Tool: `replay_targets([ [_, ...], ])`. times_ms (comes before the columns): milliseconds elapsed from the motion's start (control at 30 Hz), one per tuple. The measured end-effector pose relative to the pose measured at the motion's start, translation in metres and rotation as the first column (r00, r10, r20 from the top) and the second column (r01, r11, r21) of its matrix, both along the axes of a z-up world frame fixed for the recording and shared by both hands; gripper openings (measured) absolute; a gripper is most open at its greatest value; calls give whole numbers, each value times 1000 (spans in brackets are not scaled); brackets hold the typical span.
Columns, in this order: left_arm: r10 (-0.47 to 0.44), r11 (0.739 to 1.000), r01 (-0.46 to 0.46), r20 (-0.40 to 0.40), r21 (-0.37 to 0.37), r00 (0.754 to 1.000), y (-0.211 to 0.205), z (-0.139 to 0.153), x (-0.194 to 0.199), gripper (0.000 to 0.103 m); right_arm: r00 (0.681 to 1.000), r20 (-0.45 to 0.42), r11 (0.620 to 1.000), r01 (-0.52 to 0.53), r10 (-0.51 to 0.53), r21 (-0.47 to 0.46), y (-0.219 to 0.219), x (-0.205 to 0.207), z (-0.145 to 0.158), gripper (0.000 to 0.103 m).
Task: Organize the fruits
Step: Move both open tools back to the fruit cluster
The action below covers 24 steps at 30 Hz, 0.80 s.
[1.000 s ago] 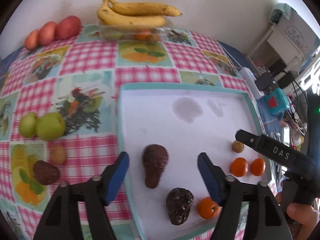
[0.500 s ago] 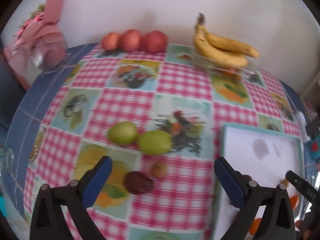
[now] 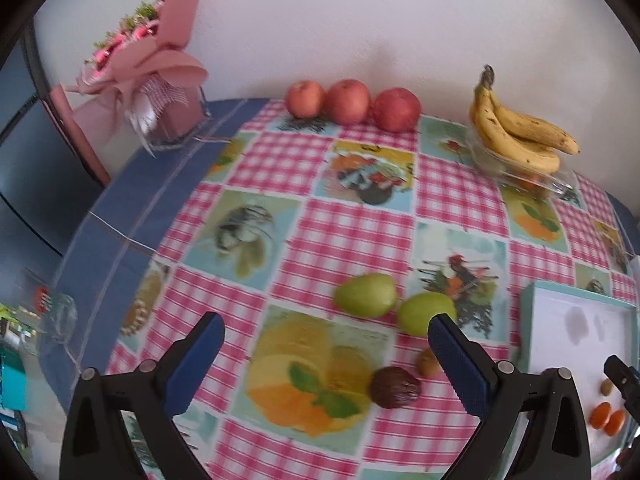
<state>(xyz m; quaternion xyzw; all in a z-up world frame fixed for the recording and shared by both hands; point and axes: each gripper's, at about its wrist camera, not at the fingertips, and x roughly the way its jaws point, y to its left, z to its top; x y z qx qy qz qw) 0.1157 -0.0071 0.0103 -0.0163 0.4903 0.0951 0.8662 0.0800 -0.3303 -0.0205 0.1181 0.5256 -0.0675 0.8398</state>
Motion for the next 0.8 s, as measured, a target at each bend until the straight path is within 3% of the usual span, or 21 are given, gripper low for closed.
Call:
replay_targets([
  [333, 60, 998, -61, 45, 10, 997, 30, 16, -6, 103, 989, 36, 989, -144, 143, 33, 50, 5, 5, 90],
  [800, 101, 987, -92, 63, -128, 993, 63, 16, 2, 103, 960, 145, 966, -249, 238, 63, 99, 9, 28, 90],
])
